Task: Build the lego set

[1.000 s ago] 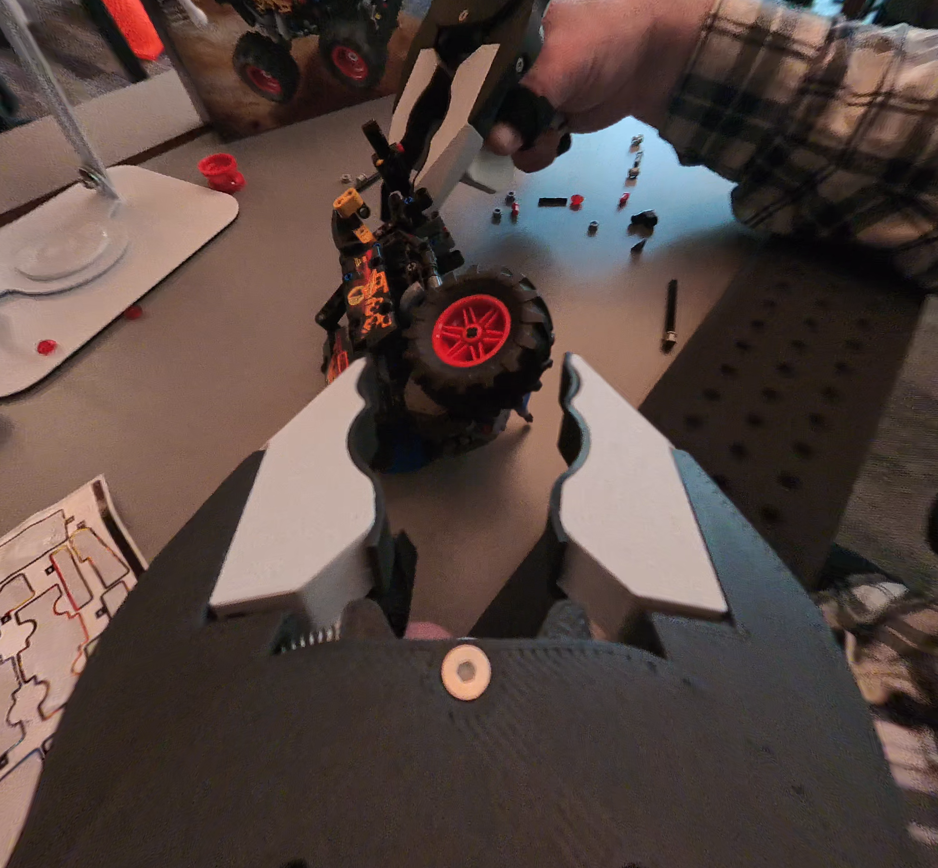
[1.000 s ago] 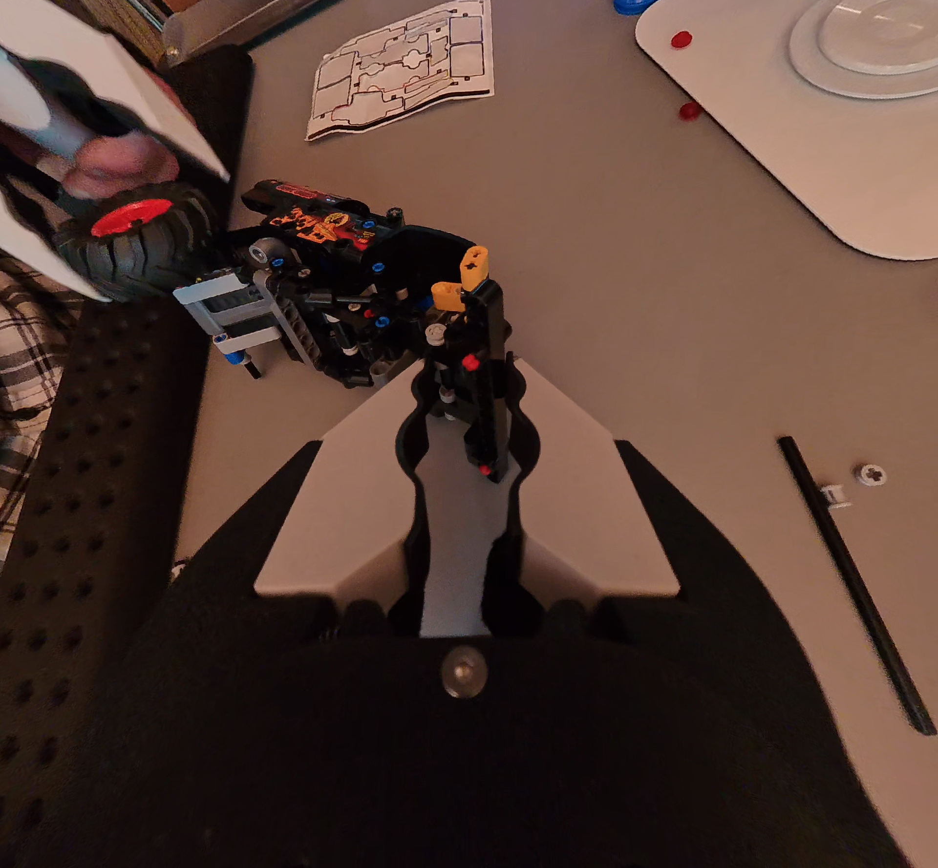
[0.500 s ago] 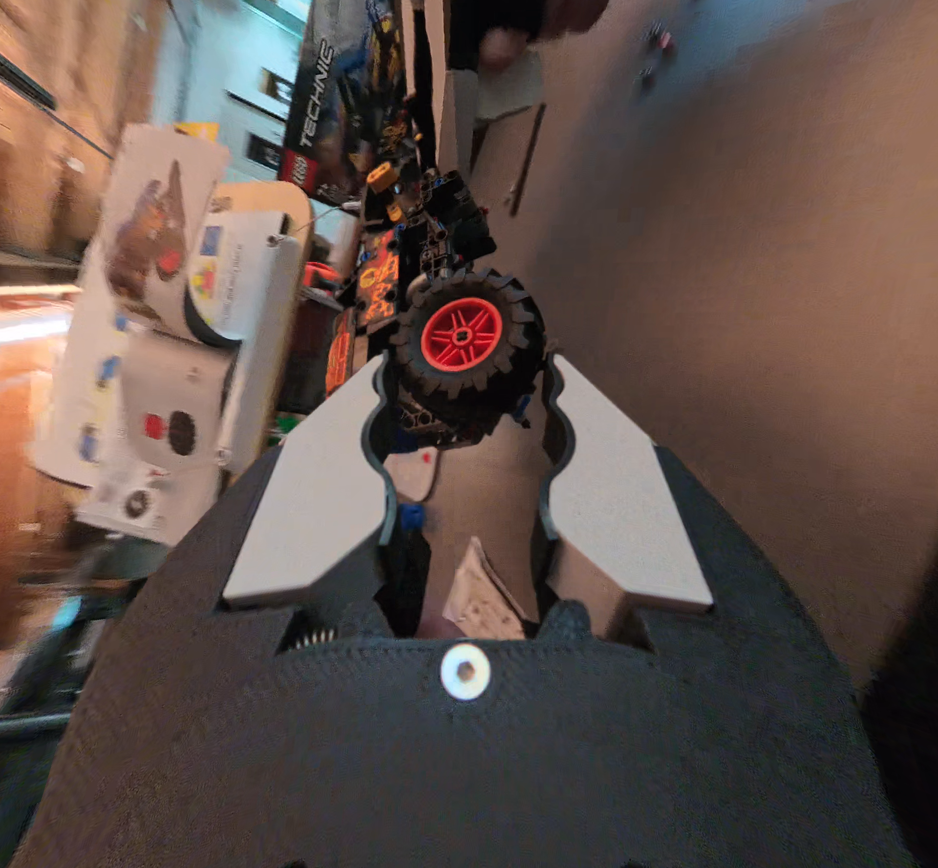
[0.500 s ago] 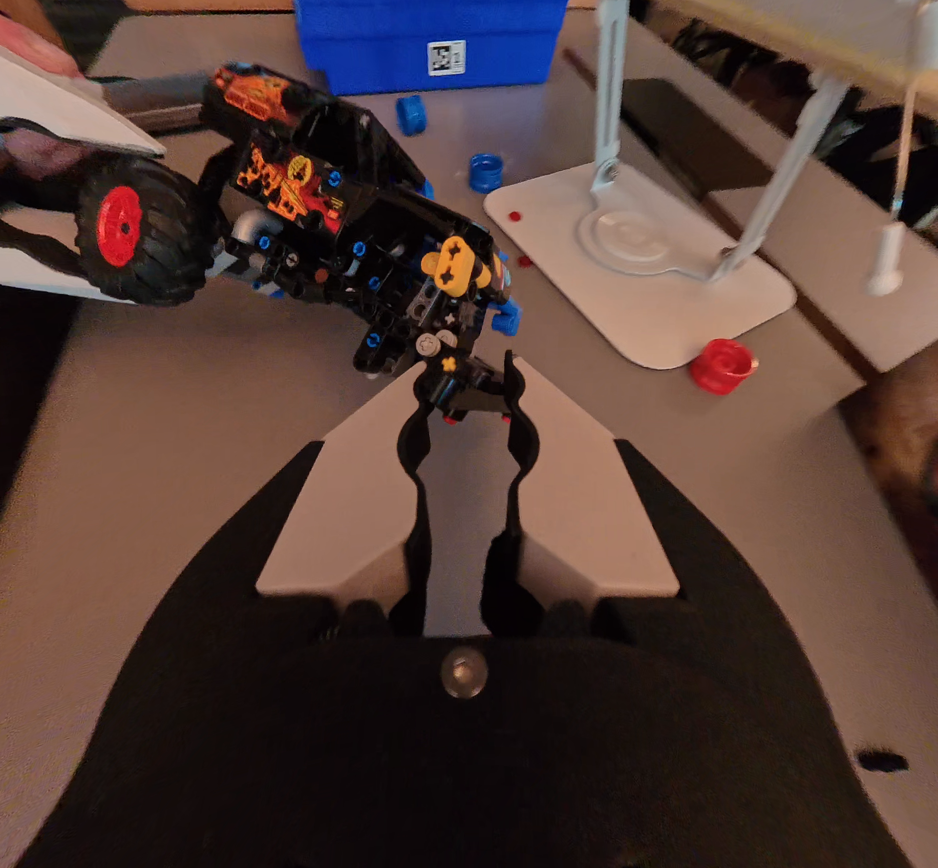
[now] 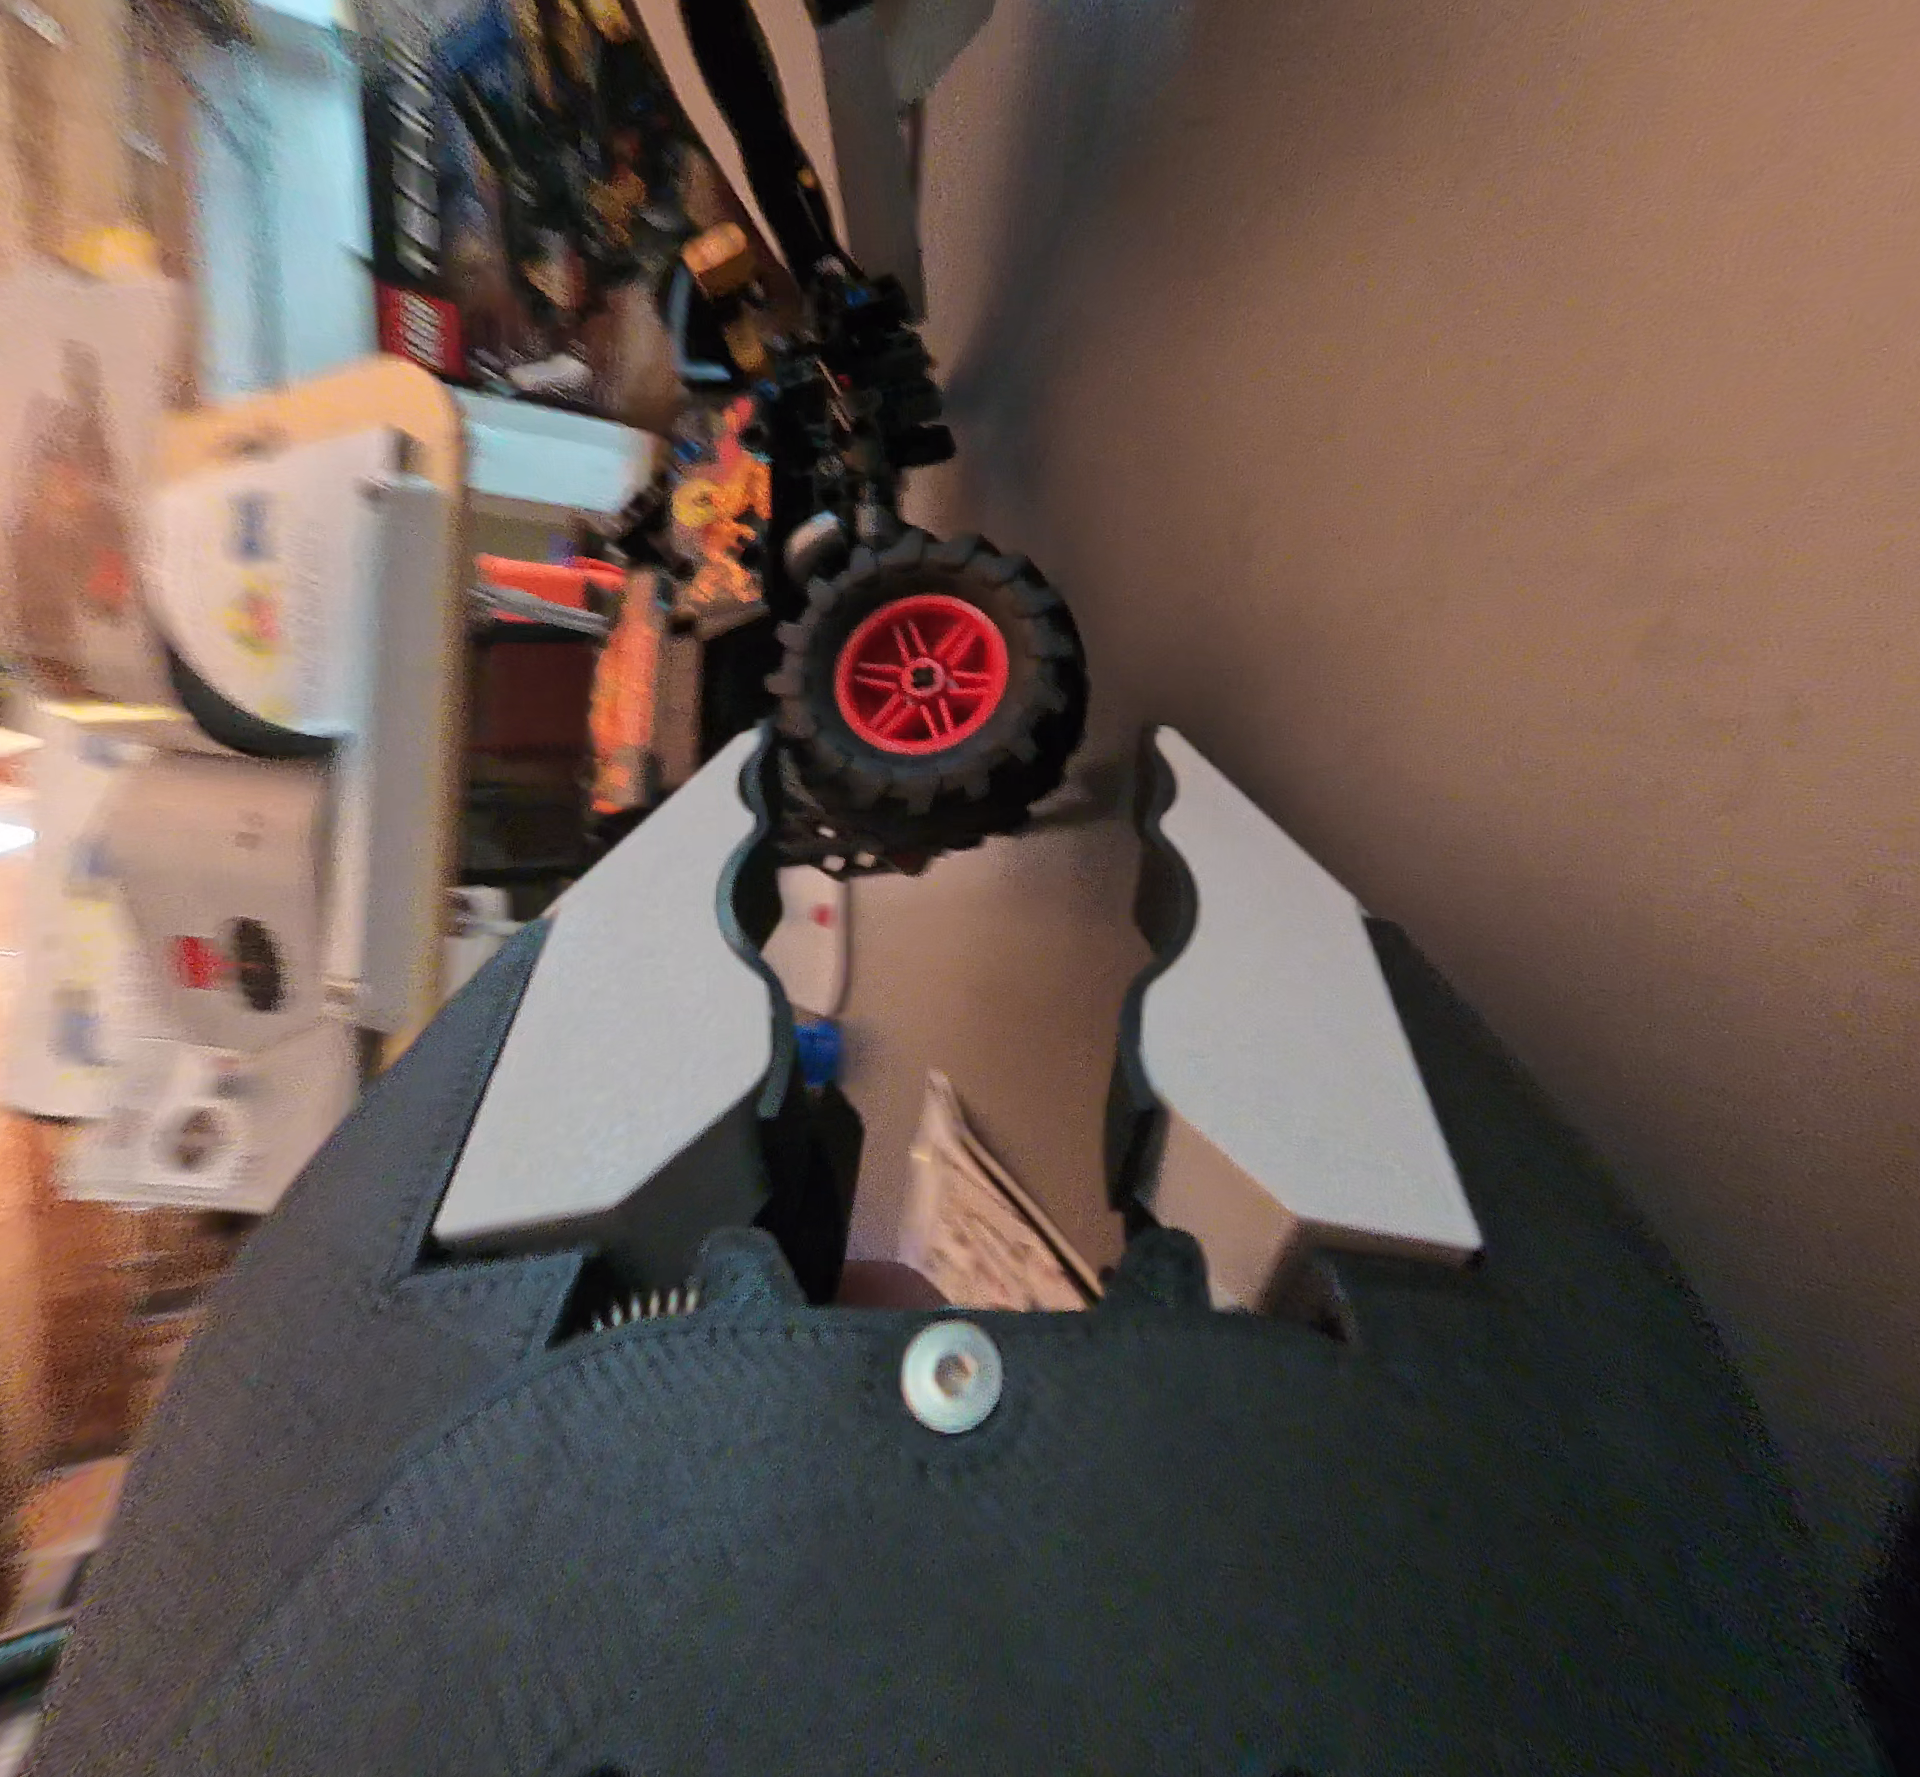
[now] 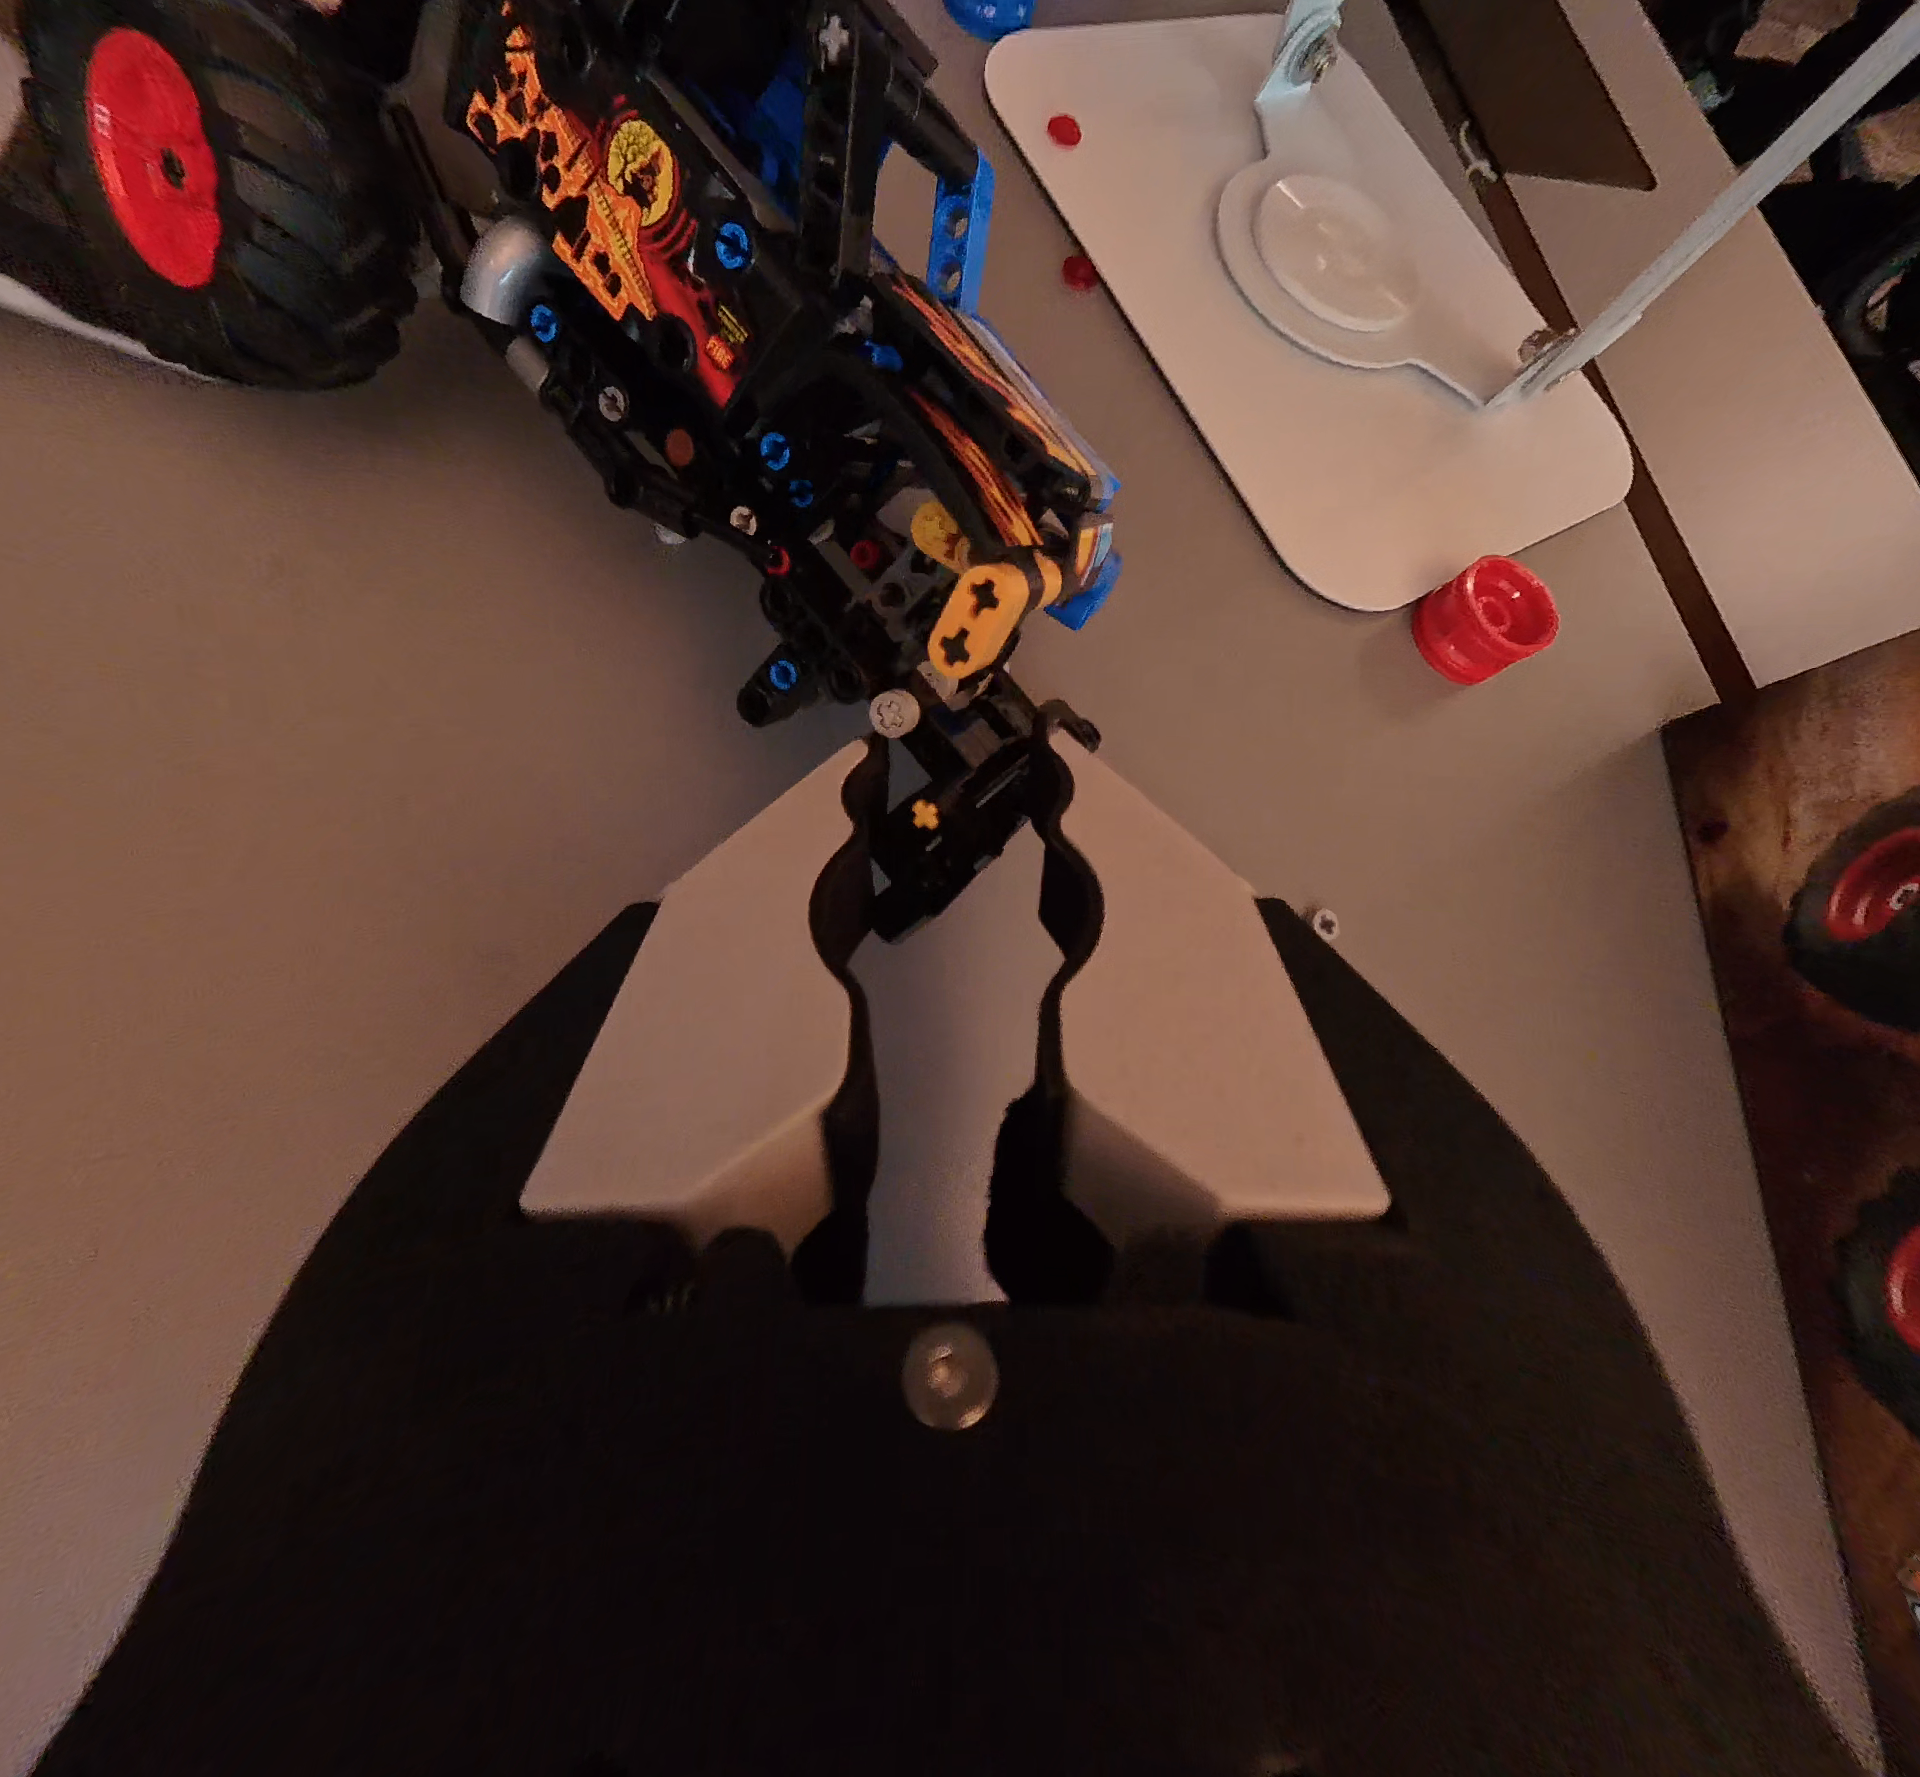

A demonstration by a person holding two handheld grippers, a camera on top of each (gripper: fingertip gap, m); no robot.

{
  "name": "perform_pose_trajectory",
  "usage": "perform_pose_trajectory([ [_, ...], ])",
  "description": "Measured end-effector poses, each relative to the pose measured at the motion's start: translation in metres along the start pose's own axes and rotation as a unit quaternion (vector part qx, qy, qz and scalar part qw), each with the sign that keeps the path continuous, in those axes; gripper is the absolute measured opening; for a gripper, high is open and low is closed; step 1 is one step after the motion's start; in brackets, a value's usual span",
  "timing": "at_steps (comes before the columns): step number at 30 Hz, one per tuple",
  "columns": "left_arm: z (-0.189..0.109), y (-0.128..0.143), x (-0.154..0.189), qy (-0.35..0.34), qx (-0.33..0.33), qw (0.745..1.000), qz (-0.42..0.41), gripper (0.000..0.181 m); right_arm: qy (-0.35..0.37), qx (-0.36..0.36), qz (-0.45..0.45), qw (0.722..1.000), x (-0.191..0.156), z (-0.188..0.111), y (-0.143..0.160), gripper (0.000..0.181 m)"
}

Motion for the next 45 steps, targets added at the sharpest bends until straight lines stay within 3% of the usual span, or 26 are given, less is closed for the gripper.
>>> perform_pose_trajectory([
  [1,0.000,0.001,0.003,0.038,-0.013,0.998,-0.039,0.081,0.002,-0.009,-0.002,1.000,-0.001,0.000,0.001,0.026],
  [3,-0.005,0.005,0.002,0.053,-0.024,0.996,-0.066,0.089,0.005,-0.022,0.001,1.000,-0.003,0.000,0.003,0.027],
  [9,-0.020,0.010,-0.015,0.080,0.004,0.981,-0.176,0.090,0.019,-0.080,-0.034,0.996,-0.015,0.001,0.011,0.032],
  [19,-0.014,0.013,-0.048,0.106,0.041,0.953,-0.282,0.101,-0.005,-0.104,0.032,0.994,-0.022,-0.032,0.021,0.049],
  [25,0.012,0.020,-0.067,0.165,0.053,0.918,-0.357,0.097,0.029,-0.102,0.062,0.992,-0.026,-0.062,0.024,0.048],
  [28,0.027,0.027,-0.069,0.199,0.053,0.898,-0.390,0.080,0.041,-0.087,0.066,0.993,-0.037,-0.075,0.022,0.046],
  [30,0.031,0.026,-0.067,0.211,0.065,0.893,-0.392,0.068,0.051,-0.078,0.069,0.993,-0.044,-0.083,0.021,0.042],
  [38,0.029,0.029,-0.065,0.227,0.066,0.910,-0.340,0.066,0.047,-0.002,0.084,0.995,-0.070,-0.100,0.013,0.045],
  [41,0.026,0.032,-0.066,0.231,0.061,0.913,-0.329,0.066,0.050,0.003,0.075,0.996,-0.080,-0.099,0.009,0.047],
  [45,0.017,0.044,-0.075,0.220,0.056,0.918,-0.326,0.079,0.053,0.008,0.070,0.996,-0.092,-0.094,0.006,0.050],
])
Point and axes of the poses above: each gripper's, where its closed fingertips meet, z out along the fingers, y out of its underside, x = y × z across the jaws, the point moved 7 cm from there along -z, back along the fingers, and after that the axes turned 3 degrees about z, right-handed, at the moved point
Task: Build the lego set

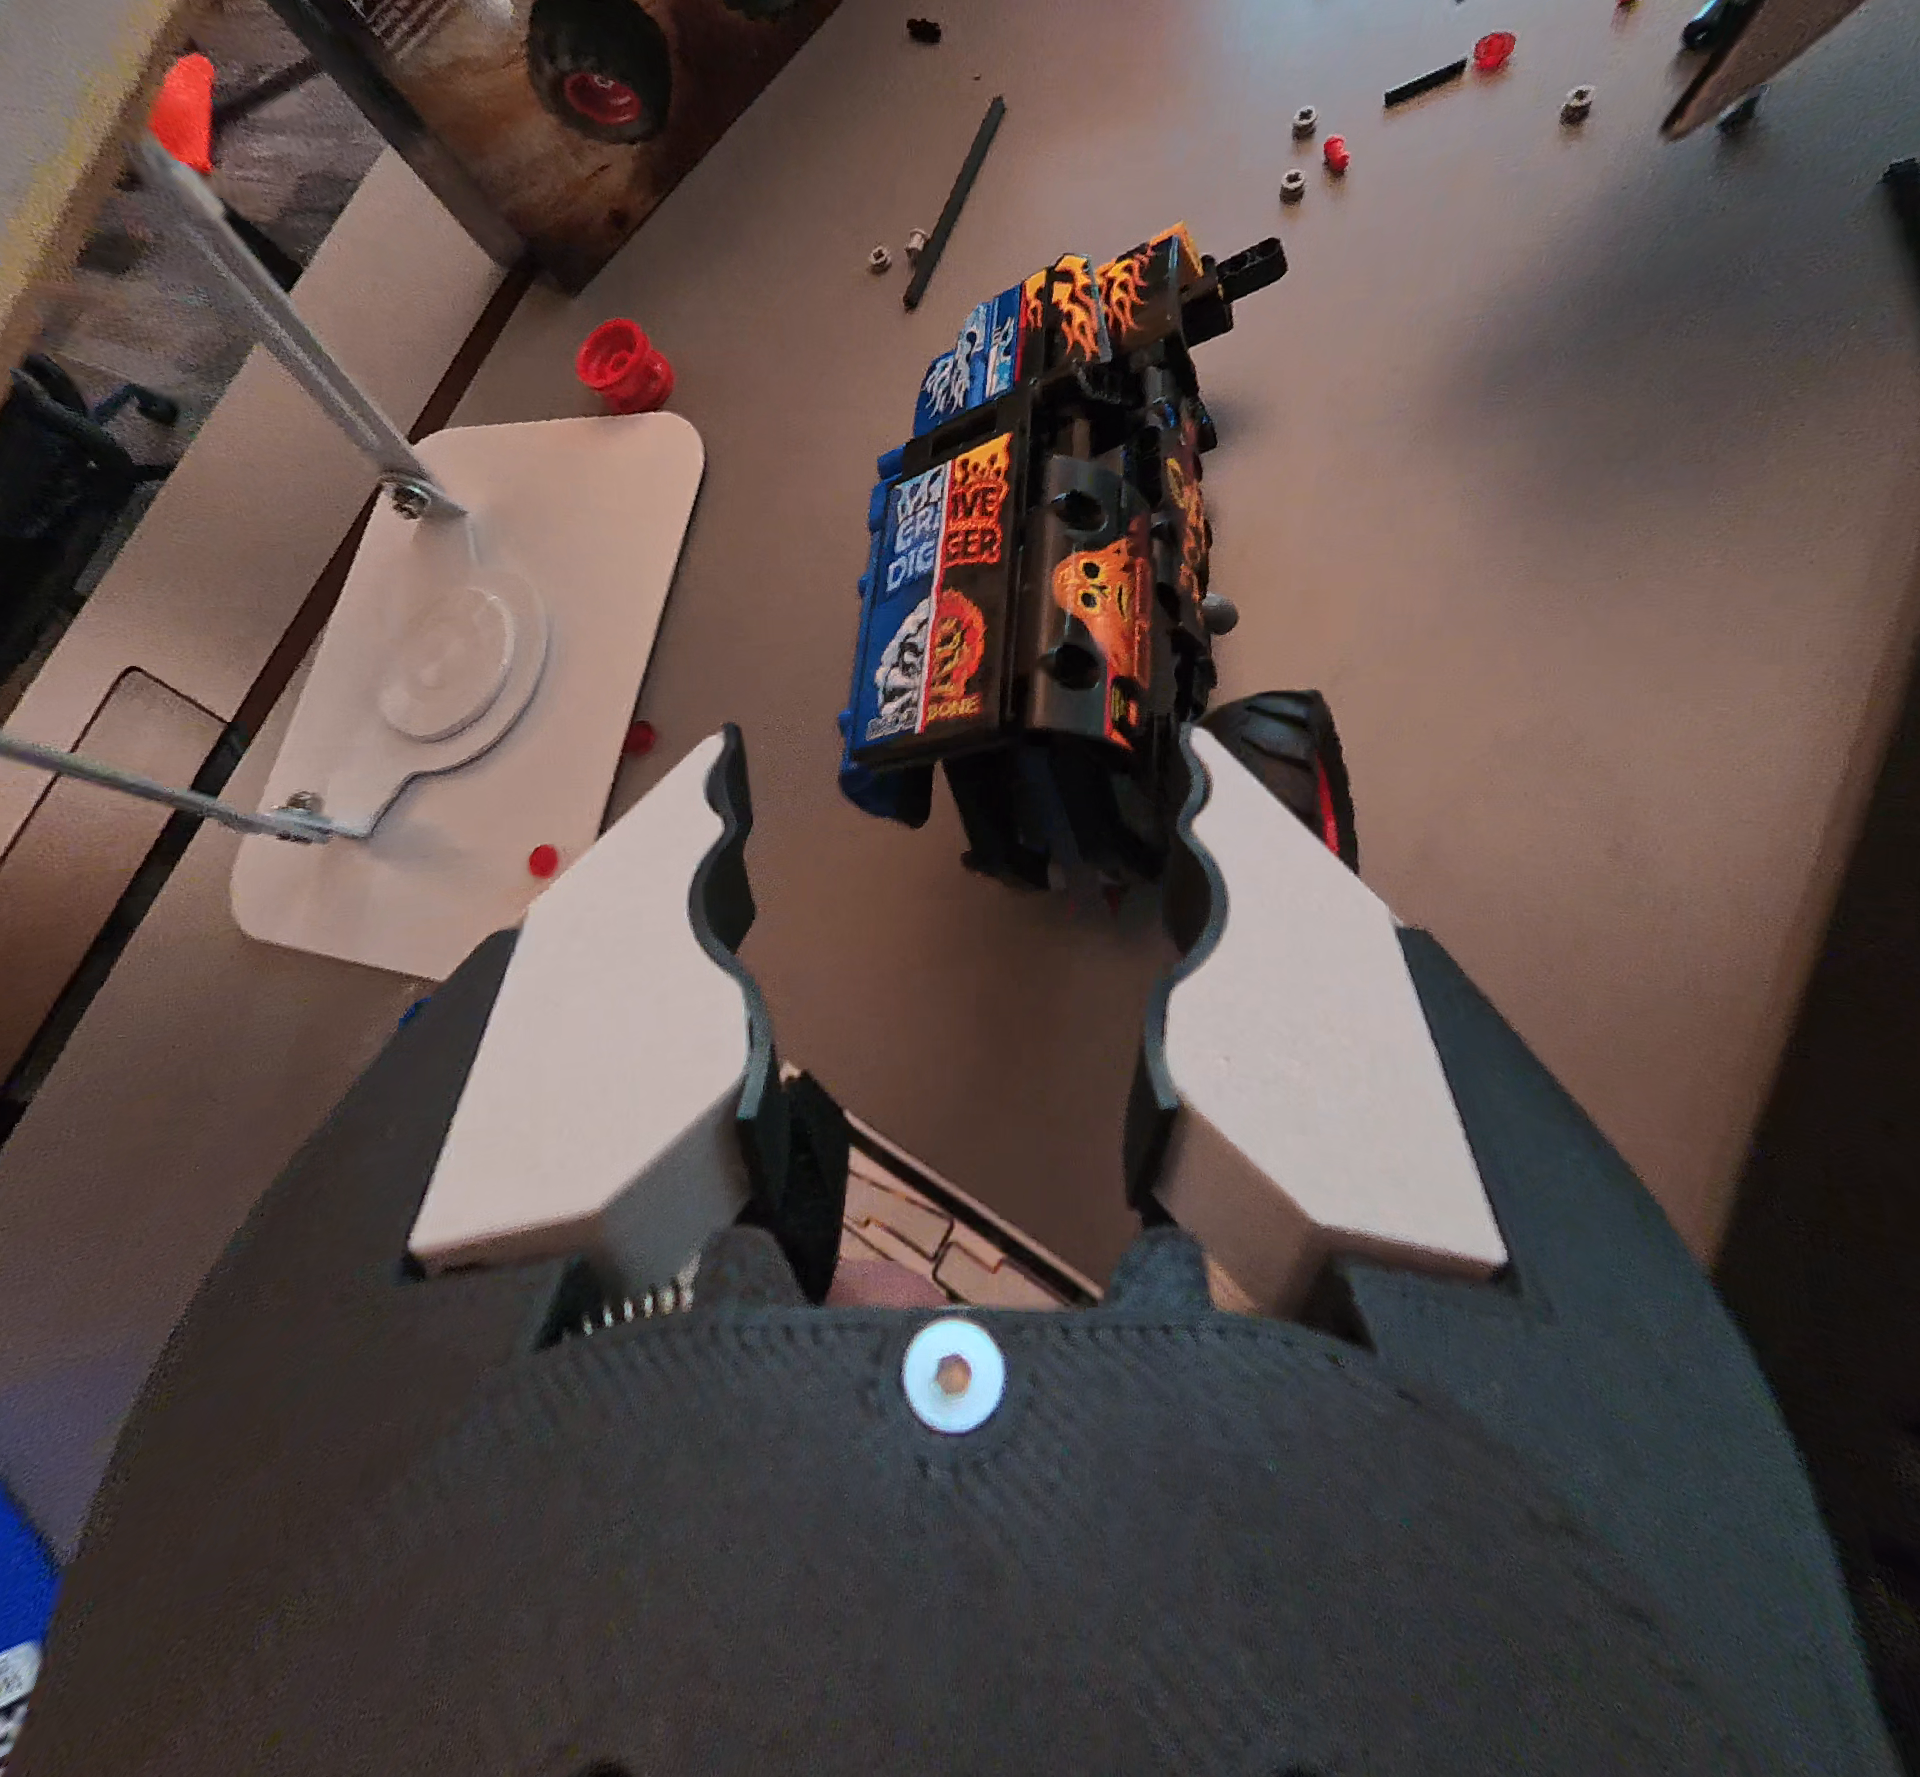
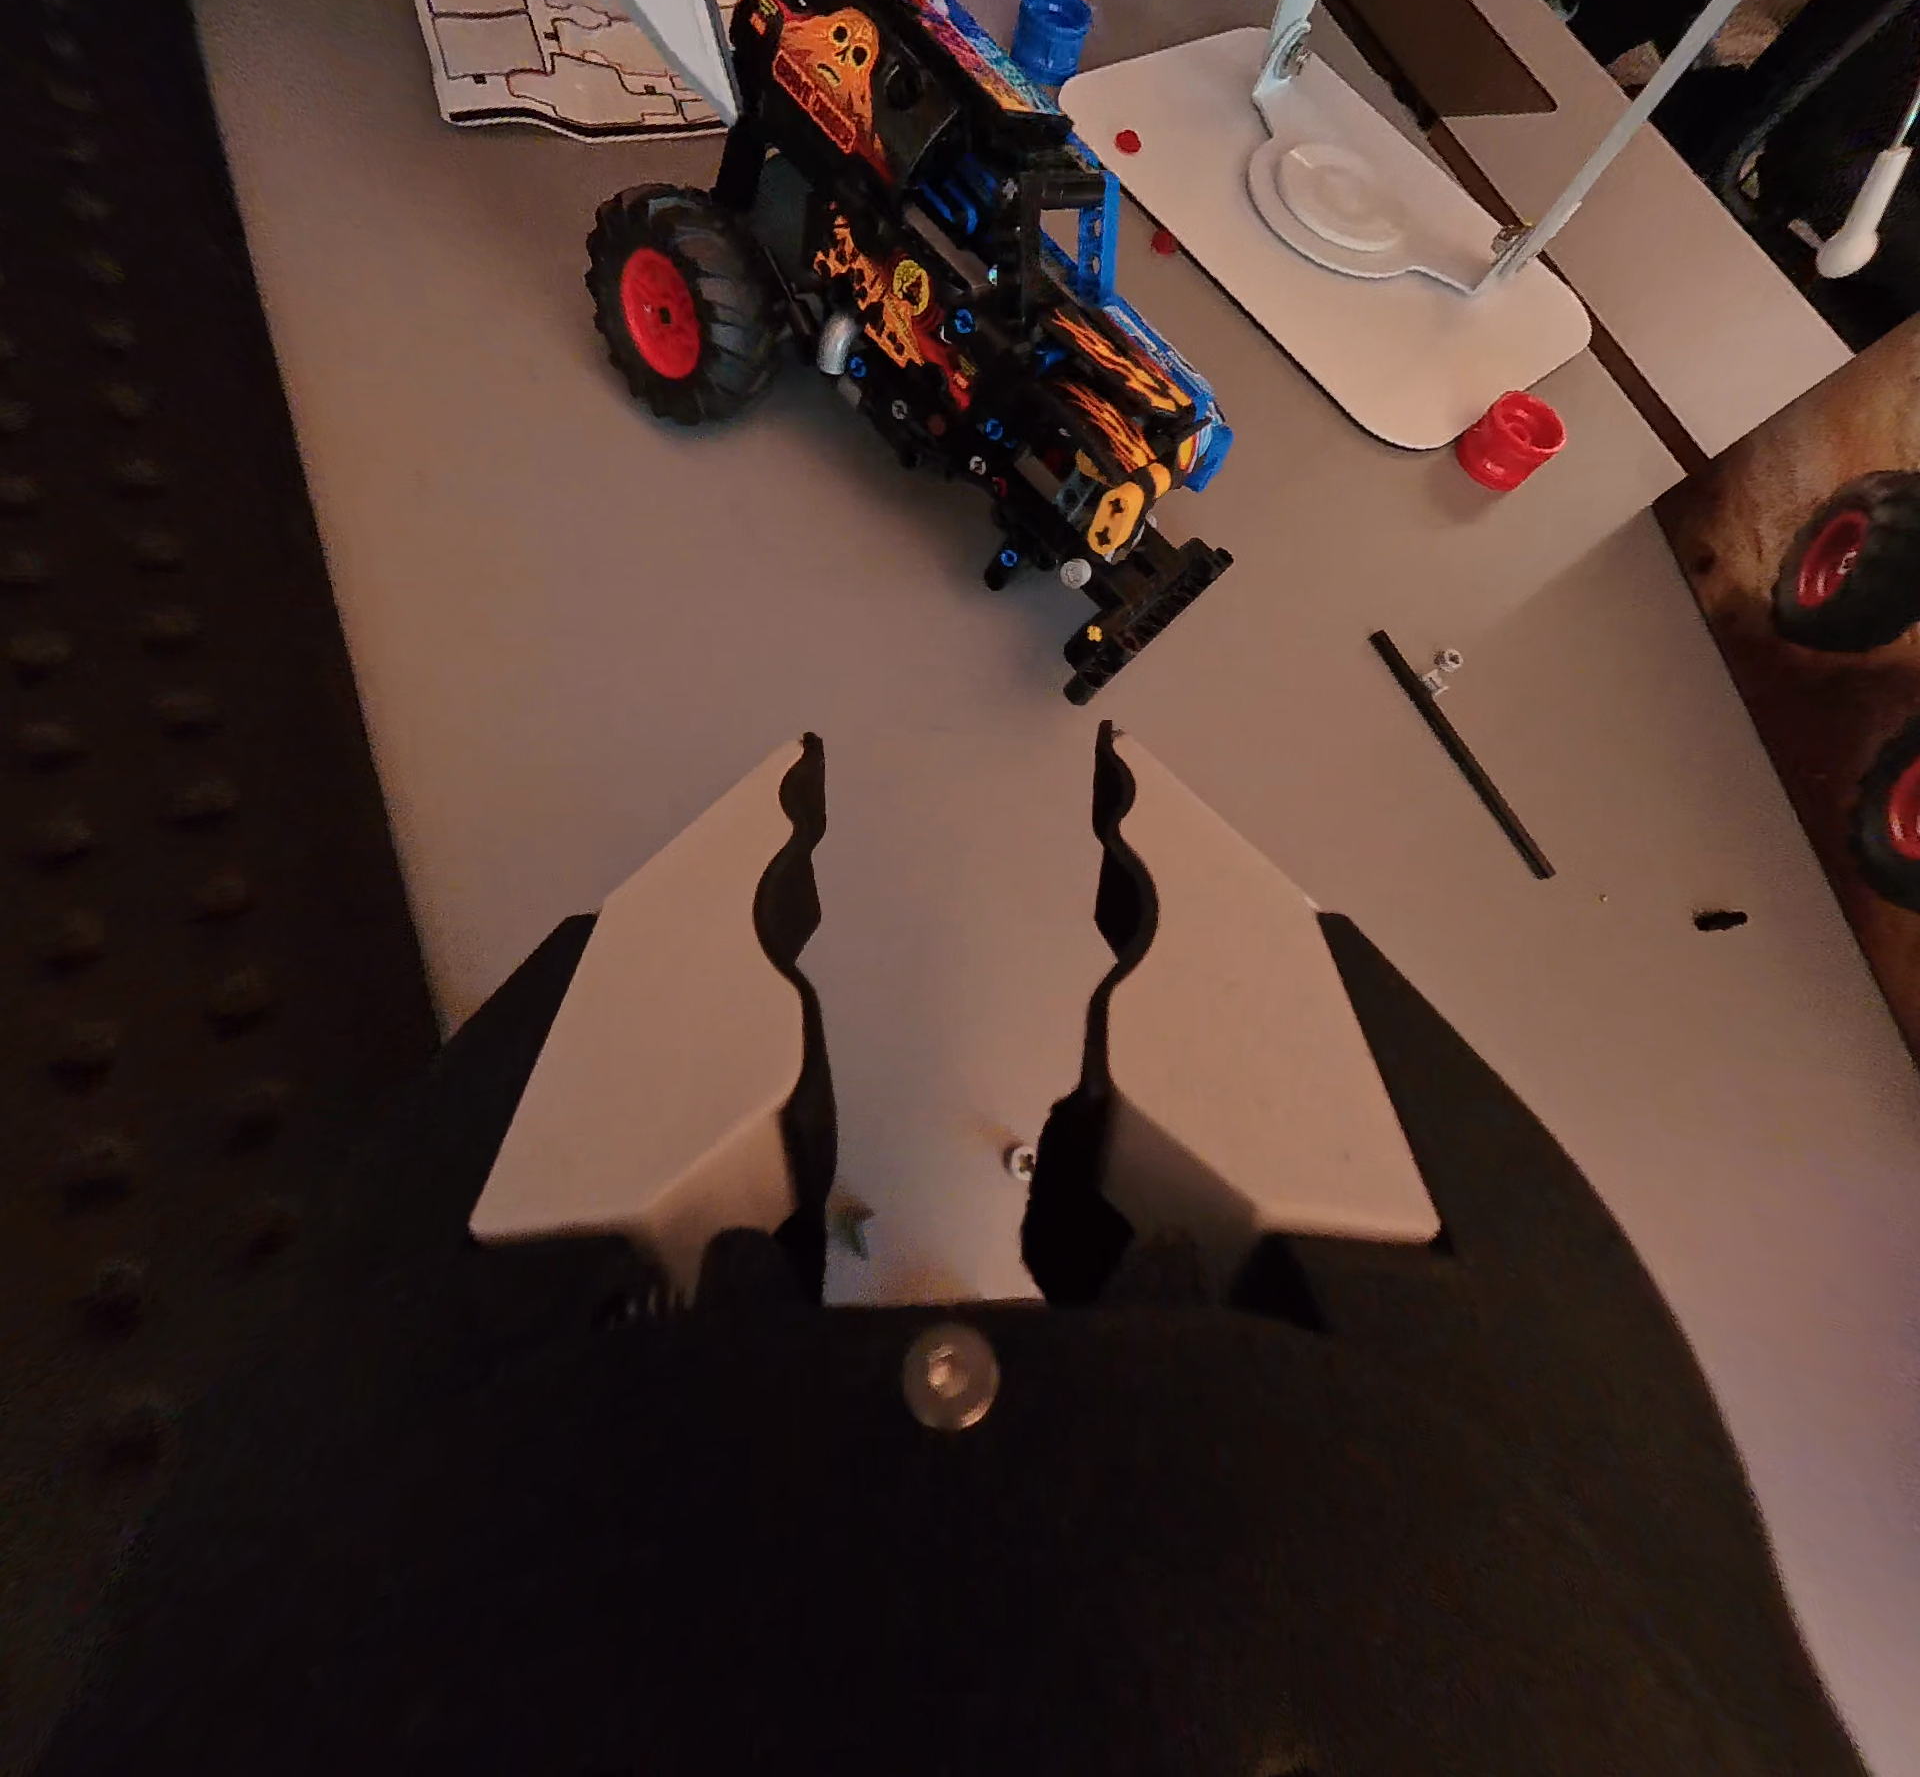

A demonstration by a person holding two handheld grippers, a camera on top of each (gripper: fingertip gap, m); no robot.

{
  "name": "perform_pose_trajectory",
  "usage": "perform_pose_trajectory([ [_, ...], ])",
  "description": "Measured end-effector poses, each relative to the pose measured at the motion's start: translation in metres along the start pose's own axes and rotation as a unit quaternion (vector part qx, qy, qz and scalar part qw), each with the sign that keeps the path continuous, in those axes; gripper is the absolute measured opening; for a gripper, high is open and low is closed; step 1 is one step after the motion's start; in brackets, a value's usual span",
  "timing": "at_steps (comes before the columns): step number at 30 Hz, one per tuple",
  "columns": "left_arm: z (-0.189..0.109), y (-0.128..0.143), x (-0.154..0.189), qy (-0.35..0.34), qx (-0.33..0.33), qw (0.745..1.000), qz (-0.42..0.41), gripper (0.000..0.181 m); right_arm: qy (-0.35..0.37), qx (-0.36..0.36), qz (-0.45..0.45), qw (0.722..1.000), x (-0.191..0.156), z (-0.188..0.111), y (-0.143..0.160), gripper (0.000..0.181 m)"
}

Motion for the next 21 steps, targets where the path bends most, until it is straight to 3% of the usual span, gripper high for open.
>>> perform_pose_trajectory([
  [6,-0.028,0.001,0.006,-0.018,0.004,1.000,0.007,0.074,0.015,-0.005,0.011,1.000,-0.002,0.007,0.005,0.063],
  [12,-0.037,0.006,0.020,-0.069,-0.005,0.997,0.027,0.072,0.052,0.005,0.012,0.999,0.008,-0.004,-0.004,0.069],
  [15,-0.045,0.000,0.013,-0.106,0.016,0.994,0.023,0.070,0.074,0.027,0.007,0.997,0.017,-0.011,-0.019,0.070],
  [21,-0.063,-0.045,-0.036,-0.182,0.071,0.980,0.047,0.068,0.130,0.085,0.014,0.988,0.050,-0.016,-0.075,0.068],
])
Point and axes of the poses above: each gripper's, where its closed fingertips meet, z out along the fingers, y out of its underside, x = y × z across the jaws, the point moved 7 cm from there along -z, back along the fingers, and after that the axes turned 3 degrees about z, right-handed, at the moved point
